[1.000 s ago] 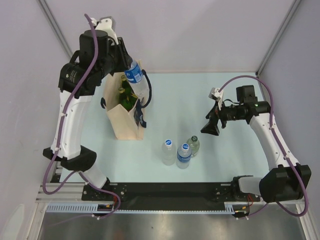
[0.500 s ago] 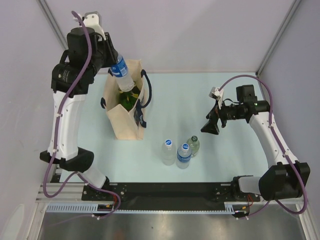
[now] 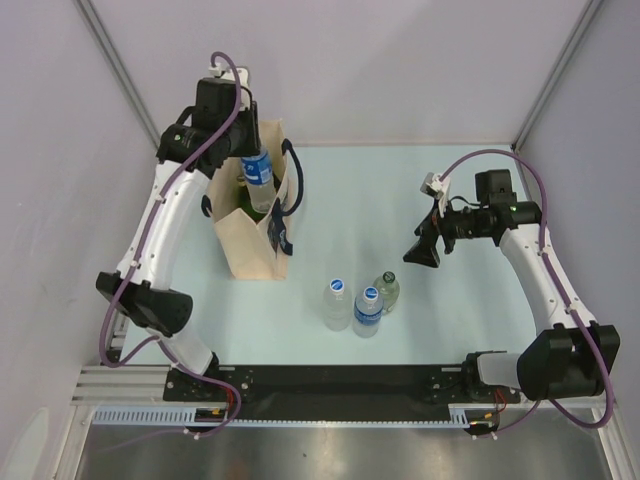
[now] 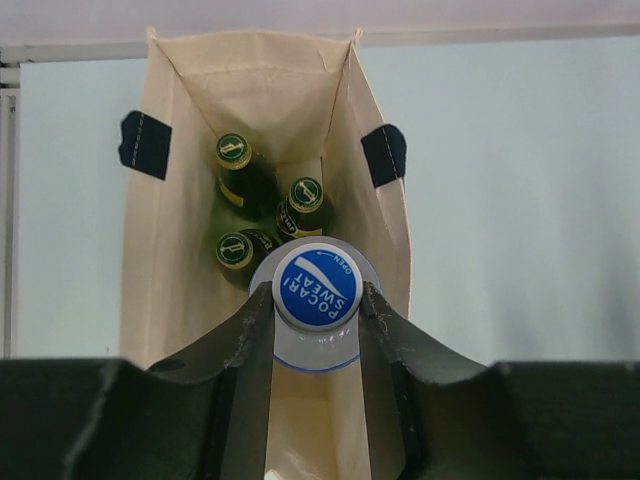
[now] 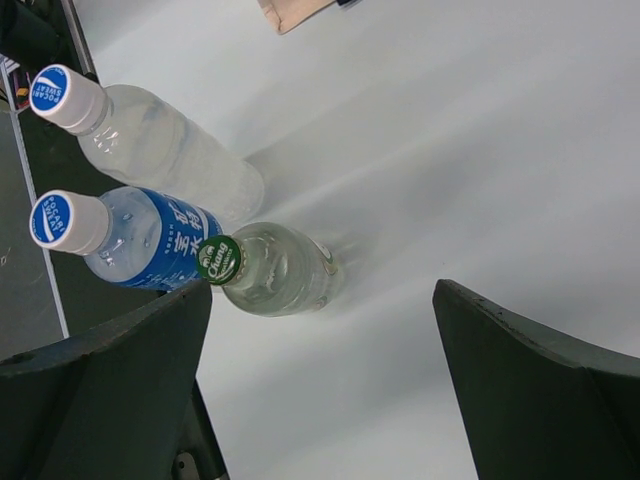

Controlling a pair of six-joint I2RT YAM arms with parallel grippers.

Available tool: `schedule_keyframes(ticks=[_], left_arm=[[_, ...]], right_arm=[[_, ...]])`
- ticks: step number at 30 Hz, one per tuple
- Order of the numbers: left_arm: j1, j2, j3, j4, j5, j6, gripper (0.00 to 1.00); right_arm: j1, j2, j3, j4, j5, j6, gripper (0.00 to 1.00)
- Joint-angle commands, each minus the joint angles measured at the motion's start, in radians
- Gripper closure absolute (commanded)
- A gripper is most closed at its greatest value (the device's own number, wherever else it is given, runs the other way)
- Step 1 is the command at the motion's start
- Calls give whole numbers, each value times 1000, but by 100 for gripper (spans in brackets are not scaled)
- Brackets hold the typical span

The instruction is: Place the beverage into the canvas bag

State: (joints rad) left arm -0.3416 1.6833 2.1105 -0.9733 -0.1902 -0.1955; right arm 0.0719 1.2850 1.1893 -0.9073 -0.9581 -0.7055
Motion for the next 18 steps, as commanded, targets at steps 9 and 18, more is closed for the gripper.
schedule_keyframes(ticks=[9, 18], left_arm=[[3, -8, -159, 309, 75, 71, 100], [3, -95, -490, 565, 103, 149, 100]], right_arm=[[-14, -7, -17, 21, -4, 11, 0], [-17, -10, -25, 22, -4, 11, 0]])
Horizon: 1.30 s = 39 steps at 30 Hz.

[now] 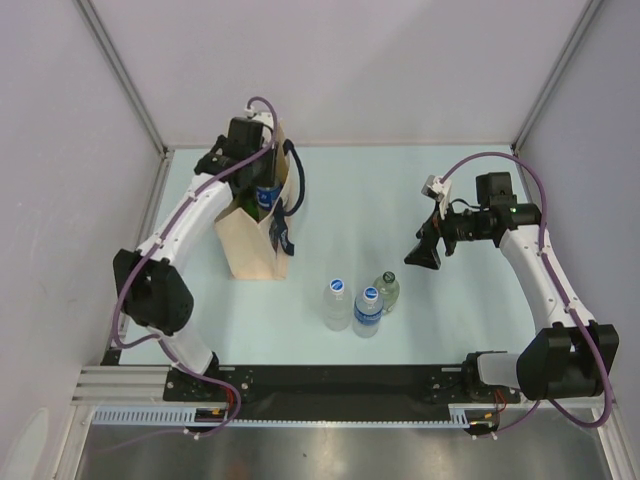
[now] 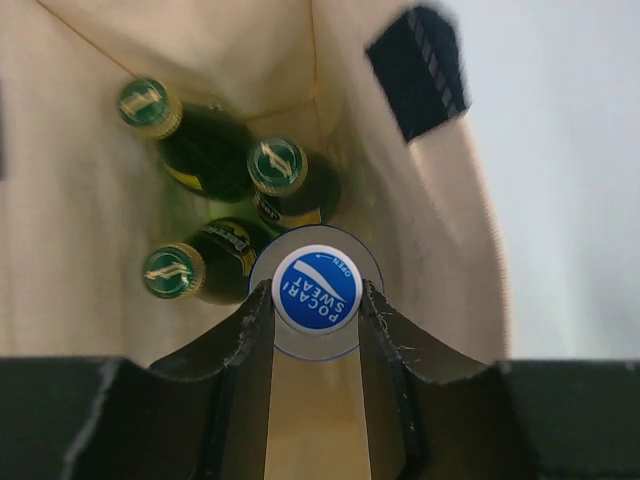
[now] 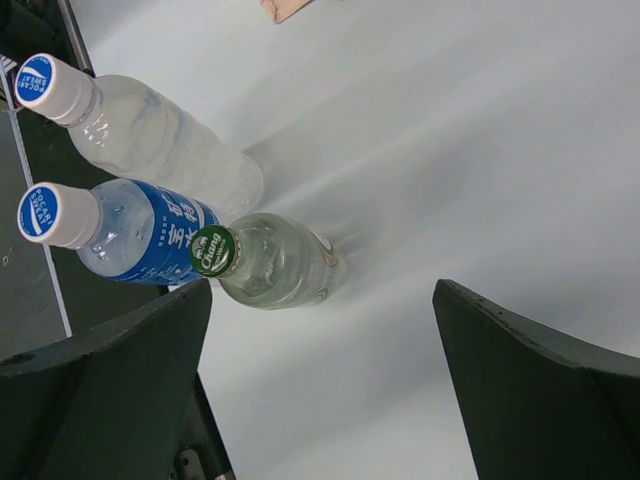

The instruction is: Place the beverage into the canvas bag

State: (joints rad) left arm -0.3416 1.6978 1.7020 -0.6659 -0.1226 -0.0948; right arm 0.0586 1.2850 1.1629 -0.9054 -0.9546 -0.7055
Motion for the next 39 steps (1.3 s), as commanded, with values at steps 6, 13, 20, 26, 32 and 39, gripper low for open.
schedule_keyframes(ticks=[6, 13, 20, 26, 32, 39], left_arm=[[3, -184, -294, 452, 55, 81, 100], [3, -265, -441, 551, 71, 79, 100], [7, -308, -450, 623, 23, 60, 100], [15, -296, -397, 635, 14, 4, 100], [18, -279, -364, 649, 12, -14, 100], [19, -276, -393, 706, 6, -31, 100]], right_arm=[[-3, -7, 3, 11, -4, -2, 0], [-5, -10, 1, 8, -1, -2, 0], [-2, -3, 17, 0, -3, -6, 0], [4, 4, 35, -26, 2, -31, 0], [15, 14, 58, -62, 17, -65, 0], [27, 28, 75, -67, 22, -68, 0]])
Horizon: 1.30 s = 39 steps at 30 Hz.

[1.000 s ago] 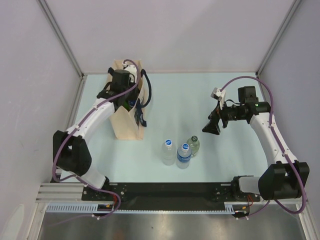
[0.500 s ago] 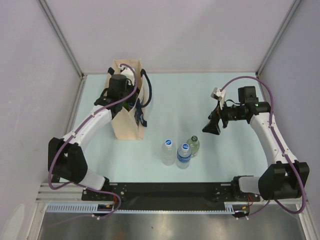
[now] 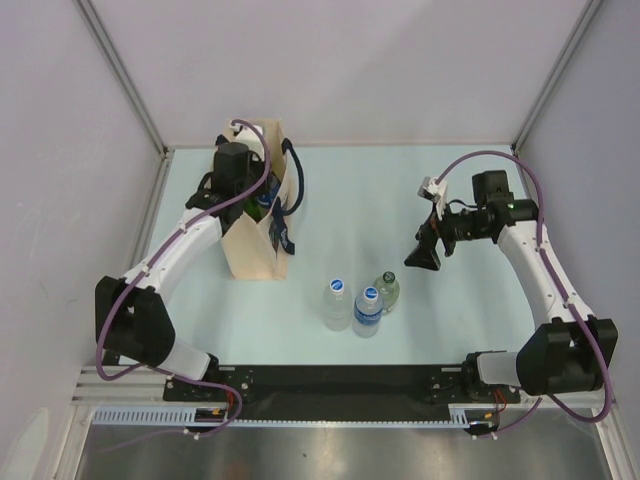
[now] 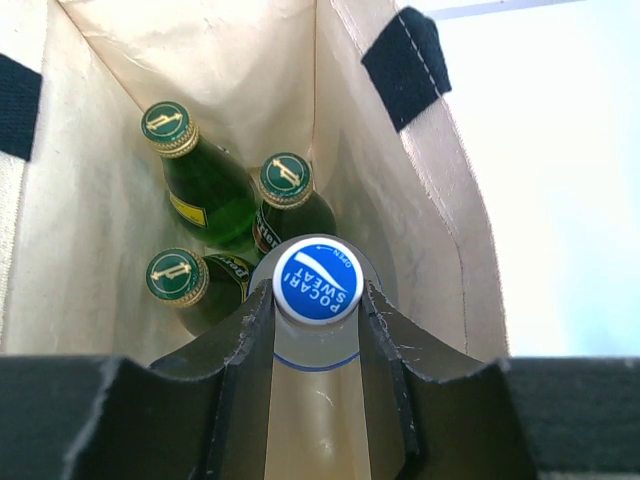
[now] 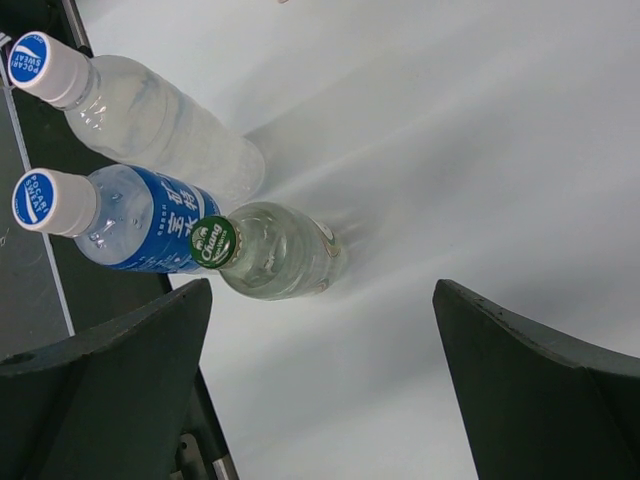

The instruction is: Place the beverage into the canvas bag

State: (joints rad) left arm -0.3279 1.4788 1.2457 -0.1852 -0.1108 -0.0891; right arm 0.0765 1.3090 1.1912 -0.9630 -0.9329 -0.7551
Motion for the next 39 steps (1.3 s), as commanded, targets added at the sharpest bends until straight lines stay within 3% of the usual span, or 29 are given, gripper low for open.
schedule_keyframes(ticks=[1, 17, 25, 39], left_arm=[[9, -57, 52, 239, -4, -38, 100], [21, -45, -103, 277, 69, -26, 97], [27, -83, -152, 233, 71, -32, 70], [32, -147, -6, 66, 63, -9, 36]], right_arm=[[9, 7, 50, -11, 2, -20, 0], [22, 29, 116, -65, 16, -58, 0], [28, 30, 142, -71, 6, -56, 0], [48, 13, 169, -82, -14, -53, 0]])
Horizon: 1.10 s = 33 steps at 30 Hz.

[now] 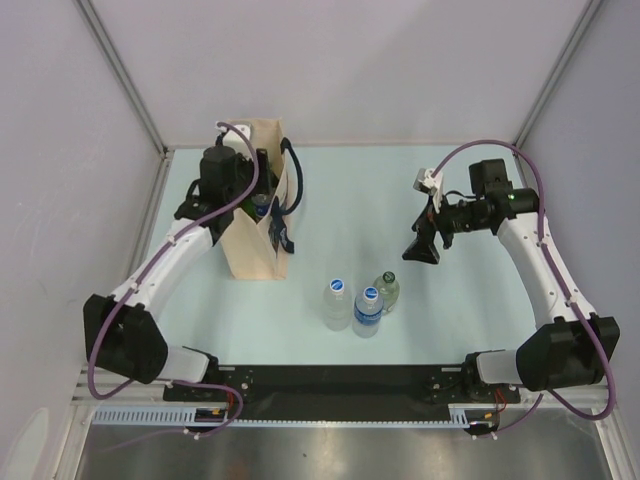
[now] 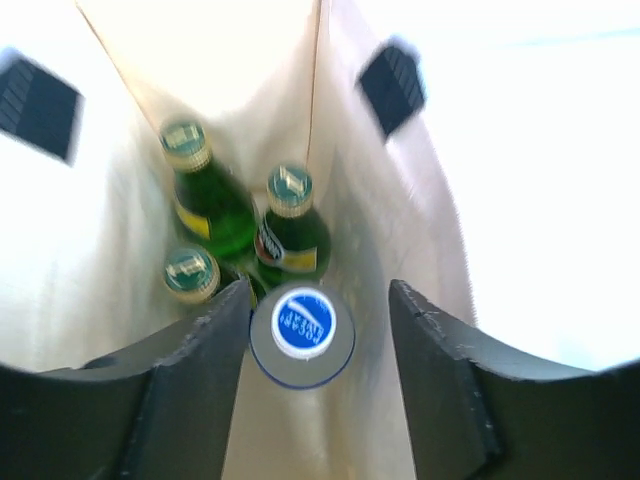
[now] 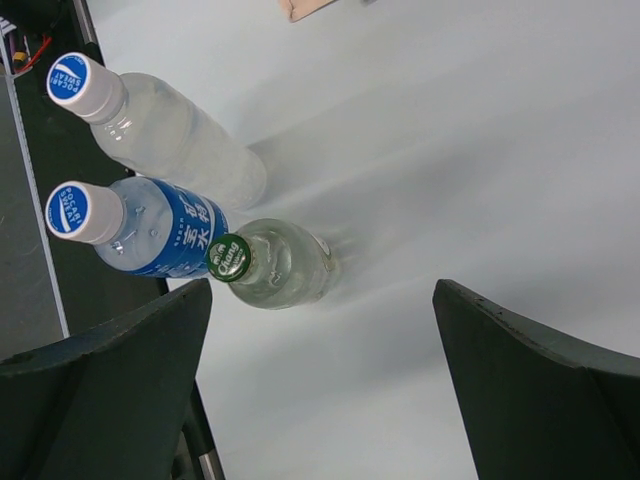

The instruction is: Place the beverage into the canvas bag

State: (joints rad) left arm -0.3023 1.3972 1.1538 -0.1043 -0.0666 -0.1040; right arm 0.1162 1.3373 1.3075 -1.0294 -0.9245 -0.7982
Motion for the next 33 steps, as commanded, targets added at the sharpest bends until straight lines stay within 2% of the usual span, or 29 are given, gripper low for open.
schedule_keyframes(ticks=[1, 7, 13, 15, 20, 24, 25, 27, 33], left_arm=[[5, -75, 96, -24, 17, 7, 34], [5, -130, 208, -139, 57, -34, 20], [-33, -211, 253, -262, 304, -146, 17], [-70, -237, 235, -311, 318, -146, 17], [-219, -329, 147, -396, 363, -96, 15], [-319, -409, 37, -400, 405, -37, 3], [-333, -424, -9, -391, 416, -28, 0], [-357, -461, -57, -374, 462, -8, 0], [-394, -507, -233, -255, 539, 42, 0]], right_arm=[[11, -15, 55, -18, -22, -13, 0], [28, -18, 88, -43, -36, -25, 0], [54, -9, 147, -95, -65, -71, 0], [74, -9, 148, -129, -76, -119, 0], [112, -21, 125, -207, -129, -225, 0], [148, -23, 105, -291, -181, -357, 0], [155, -24, 101, -319, -194, -459, 0], [168, -24, 79, -377, -218, -522, 0], [207, -38, 47, -385, -223, -569, 0]])
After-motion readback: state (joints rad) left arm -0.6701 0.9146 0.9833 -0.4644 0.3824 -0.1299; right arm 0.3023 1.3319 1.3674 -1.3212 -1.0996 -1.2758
